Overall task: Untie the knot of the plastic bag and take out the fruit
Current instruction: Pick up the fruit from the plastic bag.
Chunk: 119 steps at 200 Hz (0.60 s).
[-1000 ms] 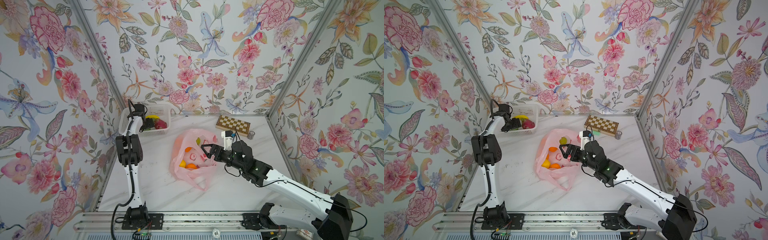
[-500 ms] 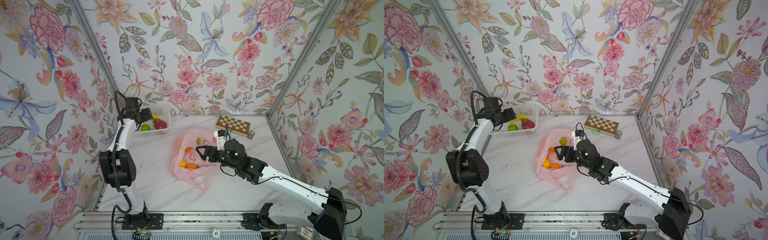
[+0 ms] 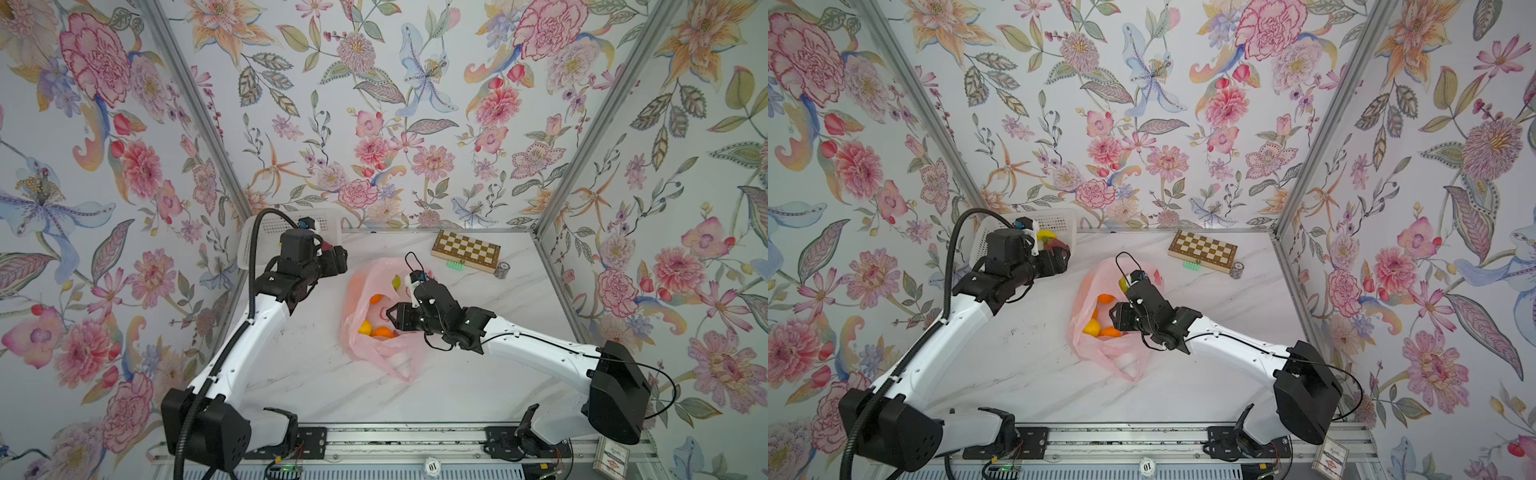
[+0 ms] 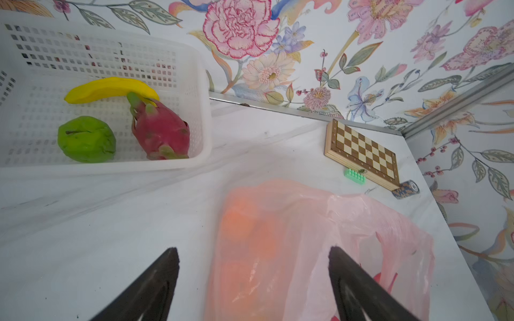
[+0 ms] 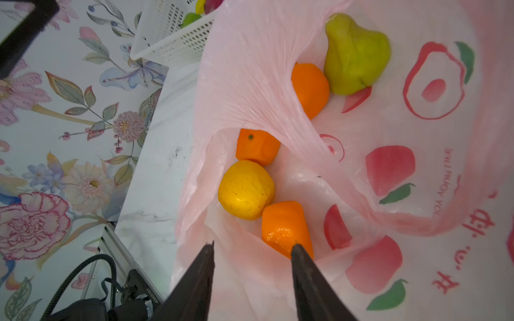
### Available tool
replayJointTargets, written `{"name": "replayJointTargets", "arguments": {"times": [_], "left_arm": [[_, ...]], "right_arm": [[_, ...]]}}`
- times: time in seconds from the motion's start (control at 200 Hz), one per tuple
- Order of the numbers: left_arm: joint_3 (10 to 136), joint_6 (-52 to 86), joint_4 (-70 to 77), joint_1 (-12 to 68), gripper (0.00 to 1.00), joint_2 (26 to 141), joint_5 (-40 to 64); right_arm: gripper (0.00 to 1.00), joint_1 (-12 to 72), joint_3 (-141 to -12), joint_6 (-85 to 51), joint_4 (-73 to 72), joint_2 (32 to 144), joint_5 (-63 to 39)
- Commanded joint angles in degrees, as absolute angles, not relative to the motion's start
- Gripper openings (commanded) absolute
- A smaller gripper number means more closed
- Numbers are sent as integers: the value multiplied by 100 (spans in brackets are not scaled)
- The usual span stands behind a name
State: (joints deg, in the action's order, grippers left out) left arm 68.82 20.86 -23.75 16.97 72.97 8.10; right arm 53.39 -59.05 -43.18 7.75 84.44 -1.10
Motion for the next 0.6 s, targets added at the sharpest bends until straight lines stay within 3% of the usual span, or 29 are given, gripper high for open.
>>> {"name": "replayJointTargets", "arguments": {"times": [0.0, 0.225, 0.59], "left_arm": [[6484, 2070, -2837, 2013, 86, 6952, 534], [5321, 2400, -3286, 2589, 87, 6263, 516], [4254, 2952, -2719, 3444, 90, 6402, 728]], "right_arm": [[42, 5552, -5631, -4461, 771, 8630, -436], [35, 6011, -5146, -4823, 242, 9153, -879], [36, 6127, -5150, -4891, 427, 9140, -704]]}}
